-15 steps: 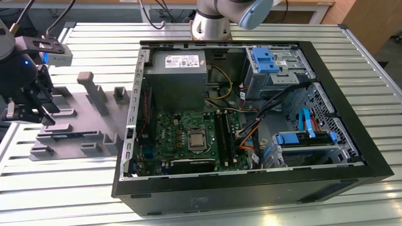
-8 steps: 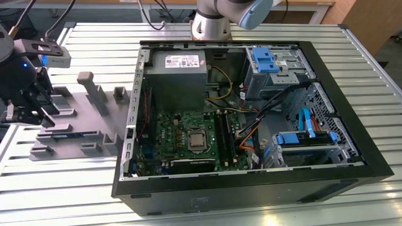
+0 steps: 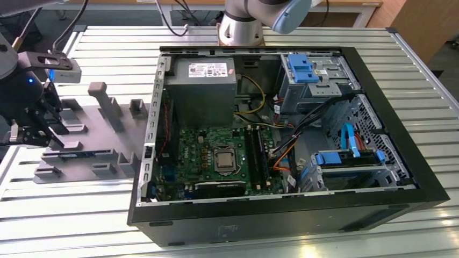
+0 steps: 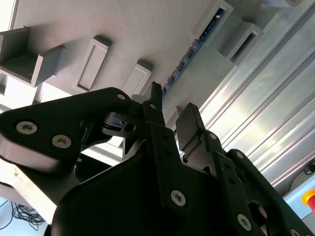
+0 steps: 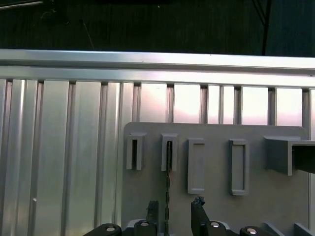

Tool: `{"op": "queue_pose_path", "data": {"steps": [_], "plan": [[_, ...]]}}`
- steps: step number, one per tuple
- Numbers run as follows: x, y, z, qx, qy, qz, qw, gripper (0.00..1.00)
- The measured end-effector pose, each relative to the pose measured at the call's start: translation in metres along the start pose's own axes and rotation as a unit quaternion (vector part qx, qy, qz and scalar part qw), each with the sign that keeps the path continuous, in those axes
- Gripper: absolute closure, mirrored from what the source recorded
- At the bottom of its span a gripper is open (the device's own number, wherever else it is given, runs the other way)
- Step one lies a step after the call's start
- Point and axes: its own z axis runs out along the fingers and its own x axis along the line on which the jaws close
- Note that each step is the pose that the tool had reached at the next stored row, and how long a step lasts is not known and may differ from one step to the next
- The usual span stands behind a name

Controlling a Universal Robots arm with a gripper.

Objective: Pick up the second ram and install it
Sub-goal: 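Pick up the second ram and move it above second insertion slot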

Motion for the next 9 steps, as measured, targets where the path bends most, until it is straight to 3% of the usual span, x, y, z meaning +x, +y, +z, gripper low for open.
{"op": "queue_pose_path", "data": {"steps": [9], "plan": [[0.0000,0.0000,0.0143,0.0000,0.0014,0.000,1.0000,0.60]]}}
